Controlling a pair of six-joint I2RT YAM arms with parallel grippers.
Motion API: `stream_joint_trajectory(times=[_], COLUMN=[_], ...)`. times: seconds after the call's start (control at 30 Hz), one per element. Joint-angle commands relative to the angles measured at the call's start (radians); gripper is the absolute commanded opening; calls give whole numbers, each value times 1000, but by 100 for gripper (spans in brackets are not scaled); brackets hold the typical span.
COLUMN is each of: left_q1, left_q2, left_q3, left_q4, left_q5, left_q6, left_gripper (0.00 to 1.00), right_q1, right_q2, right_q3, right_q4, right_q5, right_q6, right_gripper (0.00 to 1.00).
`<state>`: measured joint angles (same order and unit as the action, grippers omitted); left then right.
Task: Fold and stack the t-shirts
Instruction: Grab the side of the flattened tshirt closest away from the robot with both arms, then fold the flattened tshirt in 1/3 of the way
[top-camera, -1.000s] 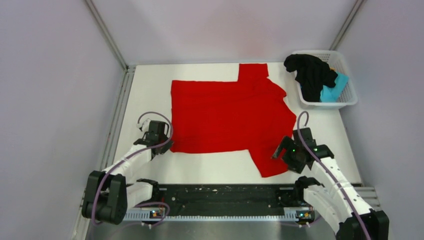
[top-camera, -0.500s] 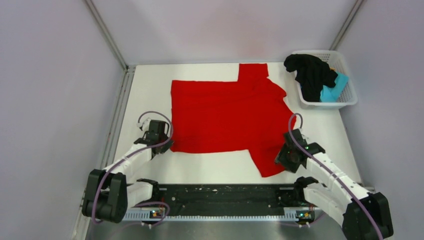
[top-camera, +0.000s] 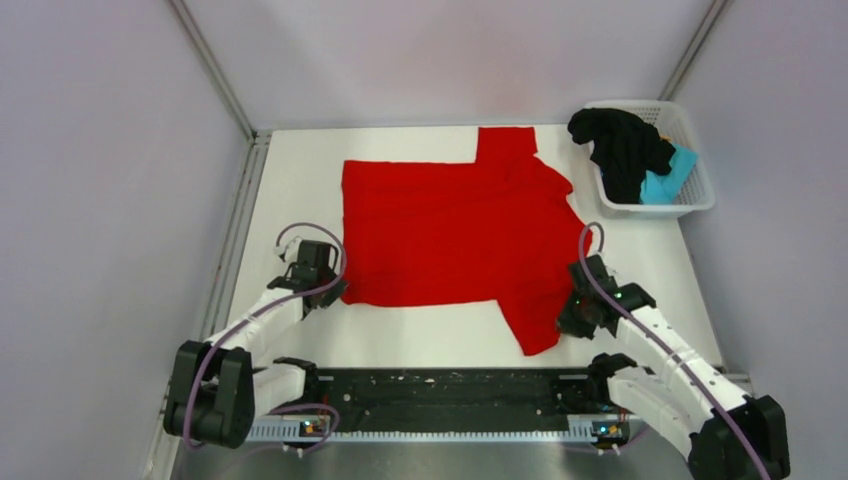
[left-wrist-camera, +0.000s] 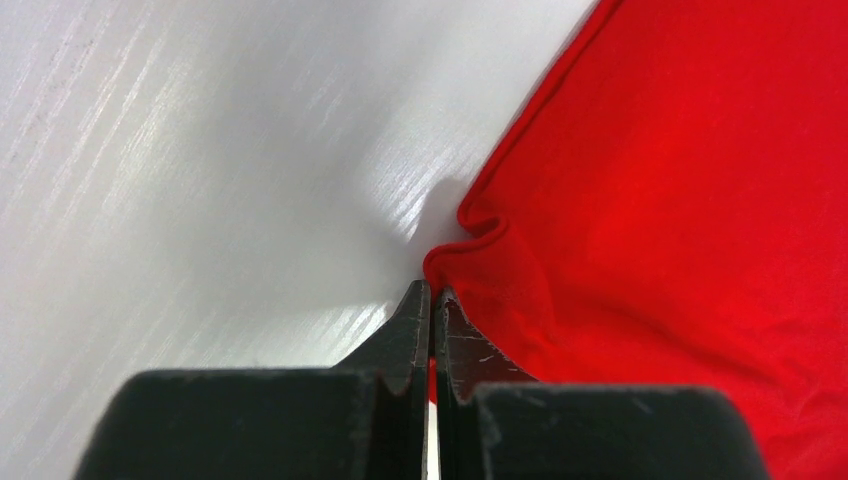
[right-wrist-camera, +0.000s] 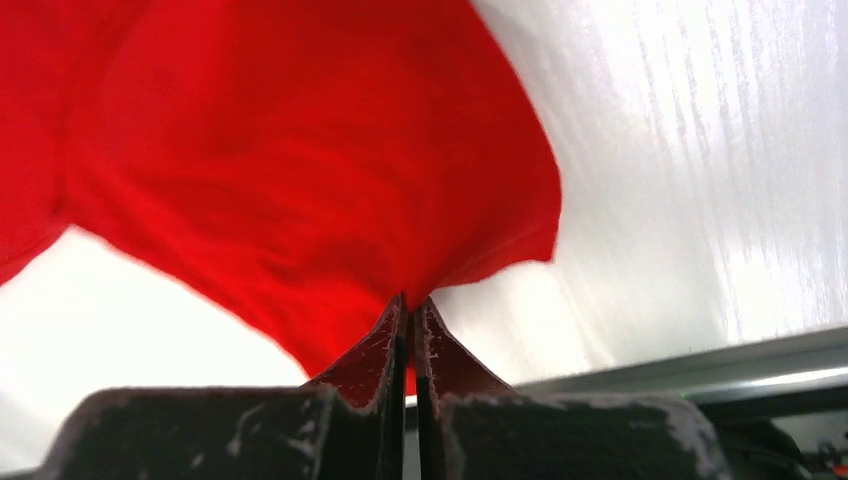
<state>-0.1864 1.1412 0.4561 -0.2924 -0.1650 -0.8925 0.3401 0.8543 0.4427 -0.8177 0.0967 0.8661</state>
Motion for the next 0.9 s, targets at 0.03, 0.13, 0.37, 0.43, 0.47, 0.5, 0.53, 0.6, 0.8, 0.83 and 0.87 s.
stream_joint_trajectory(times=[0.03, 0.13, 0.37, 0.43, 0.47, 0.5, 0.53, 0.6, 0.8, 0.83, 0.87], left_q1=[1, 1, 1, 1, 1, 1, 1, 1, -1, -2, -2], left_q2=[-64, -100, -201, -226, -238, -248, -253, -258, -305, -328, -351], left_q3=[-3, -15, -73, -87, -94, -100, -104, -103, -48, -46, -47], left_q4=[-41, -73, -137, -166, -177, -183, -187, -208, -327, -345, -353], left_q5=[12, 23, 89, 98, 101, 104, 104, 94, 90, 92, 97], left_q6=[-16, -22, -39, -50, -52, -52, -52, -52, -39, -40, -37], left_gripper=[0, 0, 0, 0, 0, 0, 0, 2, 44, 47, 50], right_q1=[33, 33, 53, 54, 53, 53, 53, 53, 54, 54, 53], right_q2=[-66, -80, -112, -118, -121, -122, -122, -127, -118, -117, -114], right_q3=[200, 309, 405, 404, 404, 404, 404, 401, 379, 373, 367], right_q4=[-223, -380, -589, -596, -595, -592, -589, -567, -503, -492, -482], right_q5=[-47, -50, -92, -121, -123, -124, -122, -107, -101, -103, -104], right_q6=[-47, -73, -102, -113, -118, -123, -128, -133, -143, -147, -150], right_gripper=[0, 0, 0, 0, 0, 0, 0, 0, 0, 0, 0])
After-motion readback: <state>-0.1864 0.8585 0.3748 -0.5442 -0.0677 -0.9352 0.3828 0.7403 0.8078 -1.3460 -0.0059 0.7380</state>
